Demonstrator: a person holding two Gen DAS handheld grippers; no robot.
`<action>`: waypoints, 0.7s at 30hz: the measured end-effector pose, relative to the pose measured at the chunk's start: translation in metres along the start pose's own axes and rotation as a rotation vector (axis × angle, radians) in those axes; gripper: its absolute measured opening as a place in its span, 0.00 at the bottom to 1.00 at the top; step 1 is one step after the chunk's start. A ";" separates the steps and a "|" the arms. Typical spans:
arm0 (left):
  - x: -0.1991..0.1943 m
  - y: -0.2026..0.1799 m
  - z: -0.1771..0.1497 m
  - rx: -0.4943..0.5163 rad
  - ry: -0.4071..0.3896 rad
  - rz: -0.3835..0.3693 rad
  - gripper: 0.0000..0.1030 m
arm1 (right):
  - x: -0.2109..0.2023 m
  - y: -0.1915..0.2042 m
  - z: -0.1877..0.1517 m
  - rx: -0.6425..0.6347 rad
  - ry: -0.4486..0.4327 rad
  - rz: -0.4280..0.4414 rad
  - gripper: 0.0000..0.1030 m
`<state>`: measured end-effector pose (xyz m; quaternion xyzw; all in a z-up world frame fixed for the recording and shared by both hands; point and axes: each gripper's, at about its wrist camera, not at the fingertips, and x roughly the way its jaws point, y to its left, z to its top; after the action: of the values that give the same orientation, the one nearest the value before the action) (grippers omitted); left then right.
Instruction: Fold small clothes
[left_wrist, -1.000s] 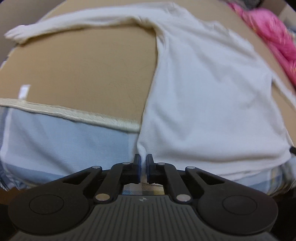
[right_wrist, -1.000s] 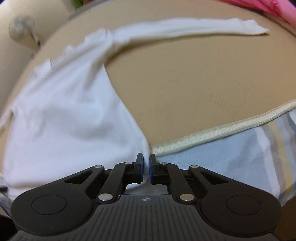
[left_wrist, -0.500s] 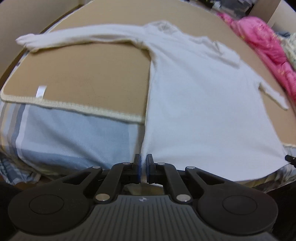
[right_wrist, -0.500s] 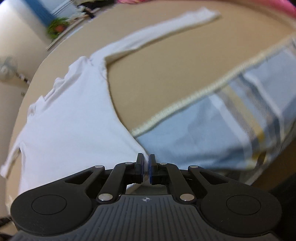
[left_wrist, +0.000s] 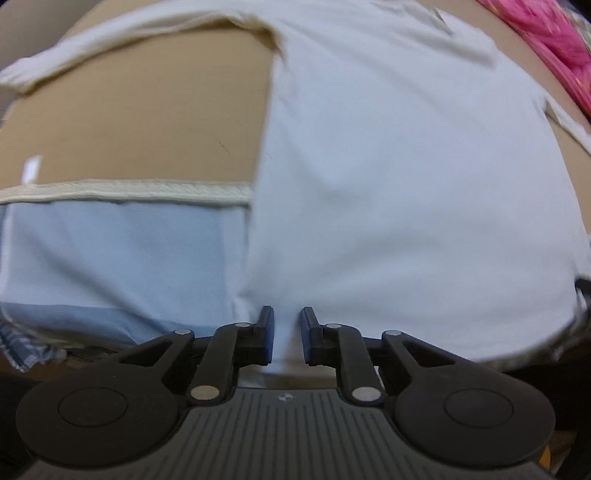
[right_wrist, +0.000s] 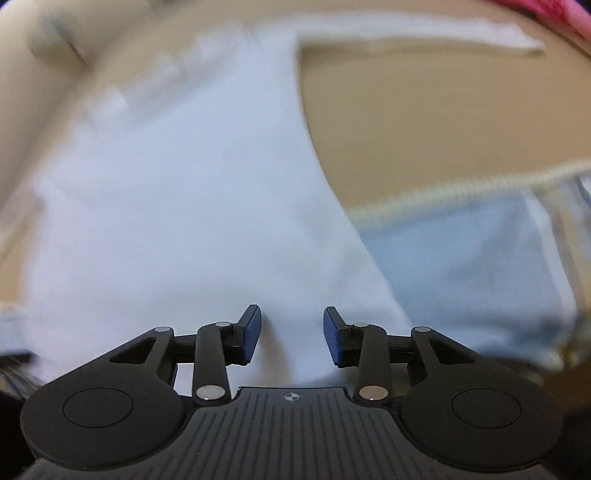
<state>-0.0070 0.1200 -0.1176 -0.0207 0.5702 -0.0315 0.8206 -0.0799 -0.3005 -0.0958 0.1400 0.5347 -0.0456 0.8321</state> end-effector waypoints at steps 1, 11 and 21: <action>-0.009 0.001 0.001 -0.012 -0.045 -0.008 0.18 | -0.003 0.002 0.000 -0.010 -0.018 -0.014 0.35; -0.030 0.006 0.009 -0.069 -0.203 0.033 0.31 | -0.032 0.019 0.011 -0.043 -0.168 -0.006 0.38; -0.101 0.100 0.104 -0.355 -0.513 0.068 0.16 | -0.117 0.023 0.092 -0.234 -0.670 0.106 0.48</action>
<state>0.0579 0.2273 0.0055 -0.1519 0.3413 0.1022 0.9219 -0.0437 -0.3135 0.0503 0.0486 0.2260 0.0157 0.9728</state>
